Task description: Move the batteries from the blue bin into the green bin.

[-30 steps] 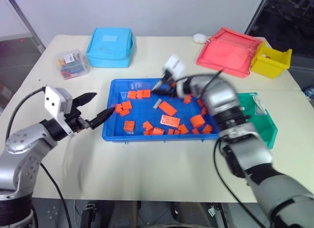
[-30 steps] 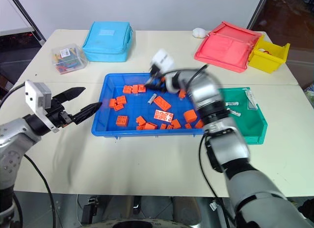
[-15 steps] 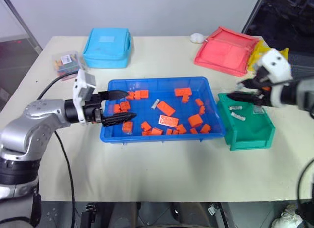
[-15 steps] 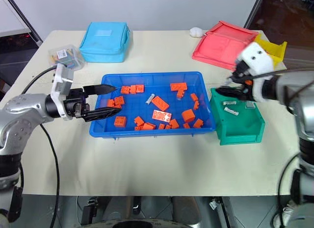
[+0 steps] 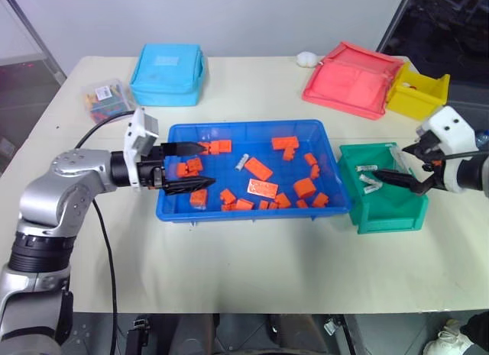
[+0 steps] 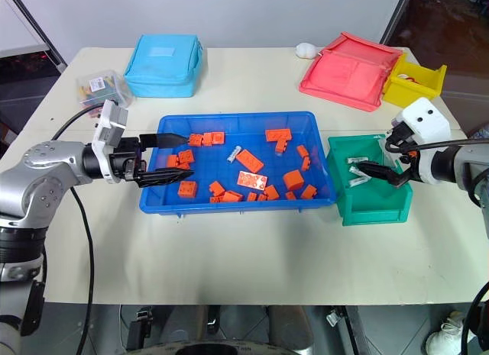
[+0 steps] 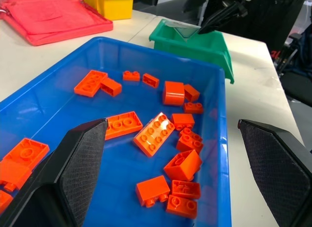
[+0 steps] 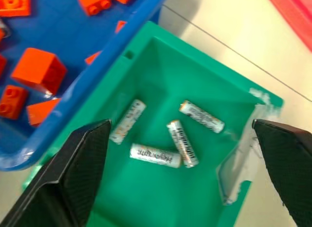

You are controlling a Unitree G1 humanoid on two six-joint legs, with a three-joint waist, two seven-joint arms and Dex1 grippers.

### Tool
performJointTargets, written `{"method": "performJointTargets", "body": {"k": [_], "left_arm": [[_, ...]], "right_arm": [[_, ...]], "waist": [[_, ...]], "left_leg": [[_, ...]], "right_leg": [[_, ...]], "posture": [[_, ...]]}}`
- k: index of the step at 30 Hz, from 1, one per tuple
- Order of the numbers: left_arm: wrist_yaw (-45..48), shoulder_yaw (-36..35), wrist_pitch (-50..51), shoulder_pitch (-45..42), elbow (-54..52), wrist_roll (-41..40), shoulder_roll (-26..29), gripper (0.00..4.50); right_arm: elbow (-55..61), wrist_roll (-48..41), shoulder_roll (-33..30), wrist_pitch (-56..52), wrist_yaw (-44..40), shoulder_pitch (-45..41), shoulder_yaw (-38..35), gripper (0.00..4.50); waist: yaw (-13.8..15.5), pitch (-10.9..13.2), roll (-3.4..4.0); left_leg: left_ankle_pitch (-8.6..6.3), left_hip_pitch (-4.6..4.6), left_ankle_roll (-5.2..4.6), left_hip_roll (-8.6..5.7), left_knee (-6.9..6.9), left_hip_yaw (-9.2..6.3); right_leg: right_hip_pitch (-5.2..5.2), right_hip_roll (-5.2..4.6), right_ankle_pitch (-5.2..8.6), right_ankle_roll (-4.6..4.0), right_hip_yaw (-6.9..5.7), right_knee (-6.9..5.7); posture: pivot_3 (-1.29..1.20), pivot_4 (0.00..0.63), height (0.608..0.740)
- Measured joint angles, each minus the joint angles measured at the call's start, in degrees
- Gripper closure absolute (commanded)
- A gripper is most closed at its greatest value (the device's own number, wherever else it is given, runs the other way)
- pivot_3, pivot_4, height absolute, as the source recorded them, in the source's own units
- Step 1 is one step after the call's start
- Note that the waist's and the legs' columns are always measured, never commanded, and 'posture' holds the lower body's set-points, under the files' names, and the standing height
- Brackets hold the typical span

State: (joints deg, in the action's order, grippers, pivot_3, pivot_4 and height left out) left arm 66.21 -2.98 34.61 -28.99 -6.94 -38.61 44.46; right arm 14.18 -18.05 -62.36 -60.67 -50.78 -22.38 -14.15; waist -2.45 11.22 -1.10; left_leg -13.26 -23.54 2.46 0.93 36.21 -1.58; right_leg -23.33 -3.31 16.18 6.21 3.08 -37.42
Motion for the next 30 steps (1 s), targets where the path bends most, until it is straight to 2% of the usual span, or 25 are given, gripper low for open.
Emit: {"method": "performJointTargets", "body": {"k": [4, 6, 10, 12, 20, 30], "left_arm": [[-0.5, -1.4, 0.1, 2.4, -0.5, 0.0, 0.8, 0.00], [-0.9, -2.5, 0.1, 3.6, -1.3, -0.1, 1.2, 0.00], [-2.4, -3.8, 0.2, 4.6, -2.4, -0.1, 1.6, 0.00], [-3.3, -4.8, 0.1, 5.2, -2.9, -0.1, 1.7, 0.00], [-9.6, -8.1, -0.8, 8.3, -5.5, 1.6, 1.2, 0.00], [-15.6, -10.7, 1.2, 12.5, -12.5, -0.6, 0.5, 0.00]], "right_arm": [[-2.9, 1.1, -1.1, 3.0, 1.2, -3.4, 2.7, 0.03], [-3.7, 0.9, 0.3, 3.7, 2.1, -8.5, 4.7, 0.03], [-4.1, -1.0, 9.9, 3.6, 4.0, -20.2, 8.8, 0.03], [-4.4, -1.8, 14.9, 3.6, 4.9, -22.8, 11.7, 0.03], [-12.4, -0.6, 33.0, 9.0, 9.6, -25.0, 21.0, 0.03], [-30.3, 4.9, 42.4, 20.8, 8.2, -27.7, 28.3, 0.03]], "waist": [[-0.1, 0.0, 0.01], [-0.3, 0.0, 0.01], [-0.5, 0.0, 0.01], [-0.1, 0.0, 0.00], [0.2, 0.0, -0.03], [-0.1, 0.0, -0.03]], "left_leg": [[0.00, 0.01, 0.00, 0.01, 0.00, 0.01], [0.00, 0.03, 0.00, 0.02, 0.01, 0.02], [0.00, 0.05, 0.00, 0.07, 0.00, -0.03], [0.00, 0.02, 0.00, 0.07, -0.01, -0.07], [0.00, -0.13, 0.01, -0.08, 0.07, -0.08], [0.01, -0.10, 0.01, -0.07, 0.05, -0.09]], "right_leg": [[-0.01, 0.00, 0.00, 0.00, 0.01, -0.01], [-0.01, 0.00, 0.00, 0.00, 0.03, -0.02], [-0.01, 0.08, 0.00, 0.00, 0.02, -0.06], [-0.02, 0.08, 0.00, -0.01, 0.00, -0.06], [-0.05, -0.13, -0.01, 0.01, -0.03, -0.06], [-0.09, -0.09, -0.01, 0.00, -0.04, -0.13]], "posture": [[0.00, 0.150, 0.740], [0.00, 0.150, 0.740], [0.00, 0.150, 0.740], [0.00, 0.150, 0.740], [0.00, 0.150, 0.740], [0.00, 0.150, 0.740]]}}
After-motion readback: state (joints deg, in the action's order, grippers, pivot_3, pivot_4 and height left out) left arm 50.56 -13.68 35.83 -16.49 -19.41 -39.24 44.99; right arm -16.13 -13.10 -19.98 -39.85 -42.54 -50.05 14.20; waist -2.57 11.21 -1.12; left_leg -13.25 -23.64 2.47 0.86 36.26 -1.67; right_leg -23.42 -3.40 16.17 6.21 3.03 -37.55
